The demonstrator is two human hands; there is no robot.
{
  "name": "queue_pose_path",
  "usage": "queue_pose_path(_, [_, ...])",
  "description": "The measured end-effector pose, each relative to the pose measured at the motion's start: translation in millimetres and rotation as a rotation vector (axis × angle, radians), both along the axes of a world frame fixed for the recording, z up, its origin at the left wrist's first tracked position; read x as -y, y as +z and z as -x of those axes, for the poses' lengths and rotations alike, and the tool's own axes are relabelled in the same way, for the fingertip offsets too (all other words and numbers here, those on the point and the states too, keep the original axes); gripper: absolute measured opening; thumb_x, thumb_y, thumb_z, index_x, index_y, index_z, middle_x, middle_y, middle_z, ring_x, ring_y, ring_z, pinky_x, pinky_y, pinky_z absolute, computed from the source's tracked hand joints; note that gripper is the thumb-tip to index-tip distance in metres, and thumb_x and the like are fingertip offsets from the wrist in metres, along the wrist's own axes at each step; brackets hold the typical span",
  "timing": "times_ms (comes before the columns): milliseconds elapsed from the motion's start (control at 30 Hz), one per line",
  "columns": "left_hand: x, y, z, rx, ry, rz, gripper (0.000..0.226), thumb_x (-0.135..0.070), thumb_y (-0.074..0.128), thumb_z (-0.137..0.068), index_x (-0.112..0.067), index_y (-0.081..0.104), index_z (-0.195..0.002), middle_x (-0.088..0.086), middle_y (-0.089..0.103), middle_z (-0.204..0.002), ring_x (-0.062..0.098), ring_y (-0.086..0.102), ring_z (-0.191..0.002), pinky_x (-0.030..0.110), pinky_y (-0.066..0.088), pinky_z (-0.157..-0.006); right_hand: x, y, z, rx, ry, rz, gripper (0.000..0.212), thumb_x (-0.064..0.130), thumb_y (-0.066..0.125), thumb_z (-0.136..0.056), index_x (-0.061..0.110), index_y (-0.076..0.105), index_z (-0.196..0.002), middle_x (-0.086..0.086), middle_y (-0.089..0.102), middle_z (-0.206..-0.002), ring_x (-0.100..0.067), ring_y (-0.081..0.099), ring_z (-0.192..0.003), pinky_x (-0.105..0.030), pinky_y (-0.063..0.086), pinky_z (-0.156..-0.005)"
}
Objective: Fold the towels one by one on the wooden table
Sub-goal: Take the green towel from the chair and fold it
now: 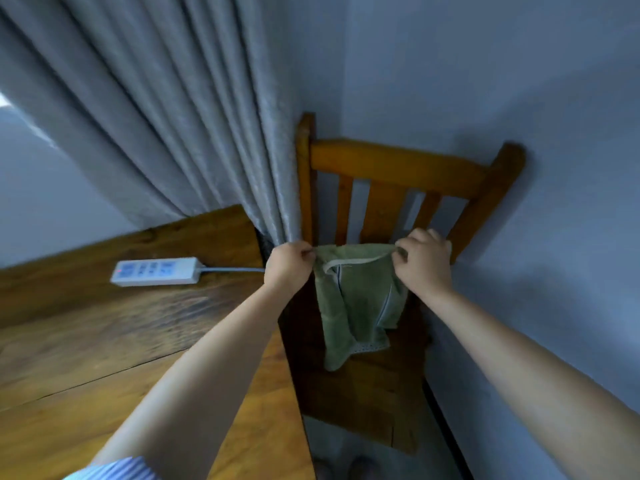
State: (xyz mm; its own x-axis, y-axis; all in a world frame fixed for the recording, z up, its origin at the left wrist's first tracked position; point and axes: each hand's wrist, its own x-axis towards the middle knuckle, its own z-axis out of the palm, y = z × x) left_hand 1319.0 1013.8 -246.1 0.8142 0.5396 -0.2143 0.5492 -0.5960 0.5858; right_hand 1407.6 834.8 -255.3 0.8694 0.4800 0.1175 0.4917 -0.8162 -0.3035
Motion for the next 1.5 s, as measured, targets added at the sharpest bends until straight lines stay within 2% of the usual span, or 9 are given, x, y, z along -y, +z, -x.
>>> queue_pose_path(133, [-25, 82, 34, 0.291, 0.169, 0.013, 0.023, -0.011, 0.050, -0.092, -0.004, 0.066, -0.106, 0.016, 0.067, -0.106, 0.030, 0.059, -0.102, 0.032, 0.046, -0.083, -40, 80, 11, 0.186, 0.100, -0.285, 0.033, 0.021, 0.049, -0.081, -0.002, 0.070, -0.092, -0.019, 0.065, -0.094, -0.035, 0.055, -0.100, -0.038, 0.036, -0.081])
queue_pose_path(267, [-60, 163, 97, 0.578, 0.361, -0.021, 0.013, -0.005, 0.049, -0.088, -0.006, 0.059, -0.080, 0.005, 0.055, -0.067, 0.022, 0.051, -0.074, 0.031, 0.042, -0.068, -100, 163, 51, 0.315, 0.276, -0.558, 0.032, 0.022, 0.047, -0.071, -0.001, 0.068, -0.067, -0.018, 0.063, -0.068, -0.037, 0.060, -0.071, -0.038, 0.045, -0.065])
queue_pose_path(467, [-120, 228, 222, 0.702, 0.586, -0.318, 0.017, -0.006, 0.044, -0.091, 0.000, 0.060, -0.092, 0.009, 0.053, -0.085, 0.019, 0.045, -0.081, 0.029, 0.037, -0.073, -187, 233, 154, 0.436, 0.508, -0.651, 0.013, 0.014, 0.059, -0.067, 0.007, 0.070, -0.067, -0.014, 0.065, -0.065, -0.035, 0.061, -0.070, -0.034, 0.040, -0.070])
queue_pose_path(767, [-204, 170, 423, 0.035, 0.423, -0.614, 0.026, -0.011, 0.044, -0.093, -0.005, 0.059, -0.113, 0.017, 0.058, -0.116, 0.033, 0.053, -0.109, 0.037, 0.042, -0.087, -264, 164, 312, 0.626, 0.728, -0.350, 0.013, 0.023, 0.060, -0.064, 0.022, 0.067, -0.054, 0.003, 0.061, -0.050, -0.021, 0.062, -0.056, -0.030, 0.021, -0.069])
queue_pose_path(967, [-213, 53, 522, -0.493, 0.084, -0.448, 0.029, -0.016, 0.046, -0.092, -0.019, 0.058, -0.119, 0.009, 0.054, -0.120, 0.027, 0.054, -0.113, 0.032, 0.045, -0.086, -260, 30, 415, 0.443, 0.921, 0.094, 0.016, 0.015, 0.074, -0.041, 0.024, 0.061, -0.045, 0.004, 0.056, -0.045, -0.020, 0.060, -0.051, -0.048, 0.044, -0.082])
queue_pose_path(1100, [-187, -16, 556, -0.690, -0.027, -0.235, 0.029, -0.012, 0.044, -0.093, -0.014, 0.058, -0.118, 0.009, 0.057, -0.121, 0.027, 0.055, -0.112, 0.035, 0.048, -0.088, -241, -18, 464, 0.031, 0.993, 0.671, 0.020, 0.012, 0.054, -0.084, 0.020, 0.069, -0.095, -0.003, 0.066, -0.093, -0.024, 0.055, -0.105, -0.052, 0.022, -0.107])
queue_pose_path(1200, [-165, -48, 575, -0.744, 0.016, -0.029, 0.030, -0.010, 0.038, -0.093, -0.010, 0.054, -0.119, 0.010, 0.056, -0.123, 0.027, 0.055, -0.111, 0.034, 0.047, -0.088, -236, -38, 480, -0.185, 1.051, 0.990, 0.031, 0.019, 0.041, -0.093, 0.013, 0.058, -0.118, -0.007, 0.061, -0.116, -0.027, 0.048, -0.118, -0.049, 0.015, -0.111])
queue_pose_path(1367, [-149, -86, 600, -0.664, 0.333, 0.179, 0.022, -0.020, 0.039, -0.096, -0.008, 0.057, -0.102, 0.010, 0.056, -0.103, 0.027, 0.056, -0.099, 0.032, 0.043, -0.075, -261, -49, 481, -0.226, 1.027, 0.867, 0.027, 0.012, 0.039, -0.090, 0.009, 0.064, -0.100, -0.008, 0.065, -0.098, -0.026, 0.059, -0.095, -0.035, 0.043, -0.086])
queue_pose_path(1500, [-144, -106, 609, -0.640, 0.589, 0.322, 0.035, -0.028, 0.036, -0.099, -0.004, 0.057, -0.113, 0.011, 0.059, -0.118, 0.029, 0.056, -0.109, 0.030, 0.042, -0.077, -300, -49, 478, -0.160, 0.971, 0.677, 0.034, 0.010, 0.037, -0.090, 0.014, 0.045, -0.058, 0.002, 0.048, -0.061, -0.020, 0.049, -0.071, -0.031, 0.044, -0.074])
